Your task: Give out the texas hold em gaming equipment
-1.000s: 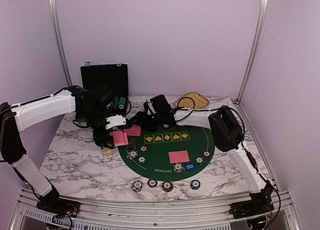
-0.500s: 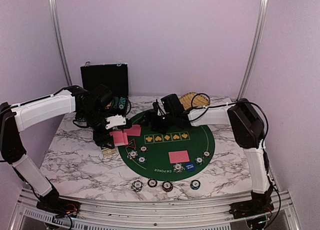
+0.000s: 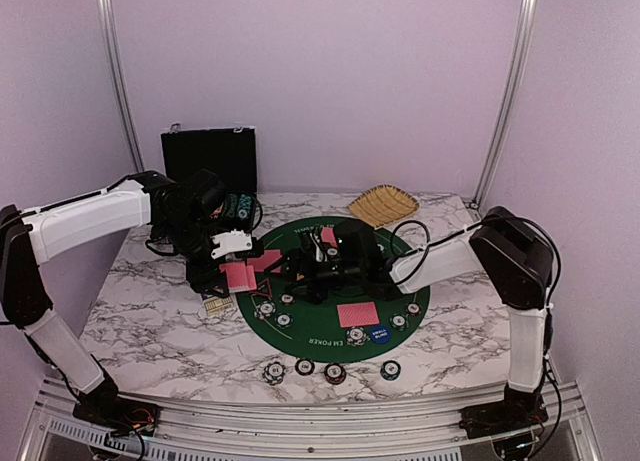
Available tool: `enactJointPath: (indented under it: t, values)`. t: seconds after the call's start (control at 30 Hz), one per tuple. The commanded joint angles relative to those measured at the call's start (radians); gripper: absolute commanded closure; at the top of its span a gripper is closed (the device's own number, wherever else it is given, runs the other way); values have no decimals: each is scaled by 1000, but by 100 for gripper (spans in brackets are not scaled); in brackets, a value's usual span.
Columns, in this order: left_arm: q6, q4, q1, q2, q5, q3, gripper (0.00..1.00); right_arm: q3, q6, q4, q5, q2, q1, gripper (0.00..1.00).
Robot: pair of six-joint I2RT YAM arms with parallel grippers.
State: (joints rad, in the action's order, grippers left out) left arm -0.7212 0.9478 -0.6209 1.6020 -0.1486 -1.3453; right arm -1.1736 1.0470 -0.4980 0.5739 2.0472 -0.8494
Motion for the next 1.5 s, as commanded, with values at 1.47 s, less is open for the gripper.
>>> enactJointPath:
  t: [1.47]
  values:
    - [0, 20, -2, -31, -21, -35, 100, -455, 239, -137, 104, 367, -117, 4]
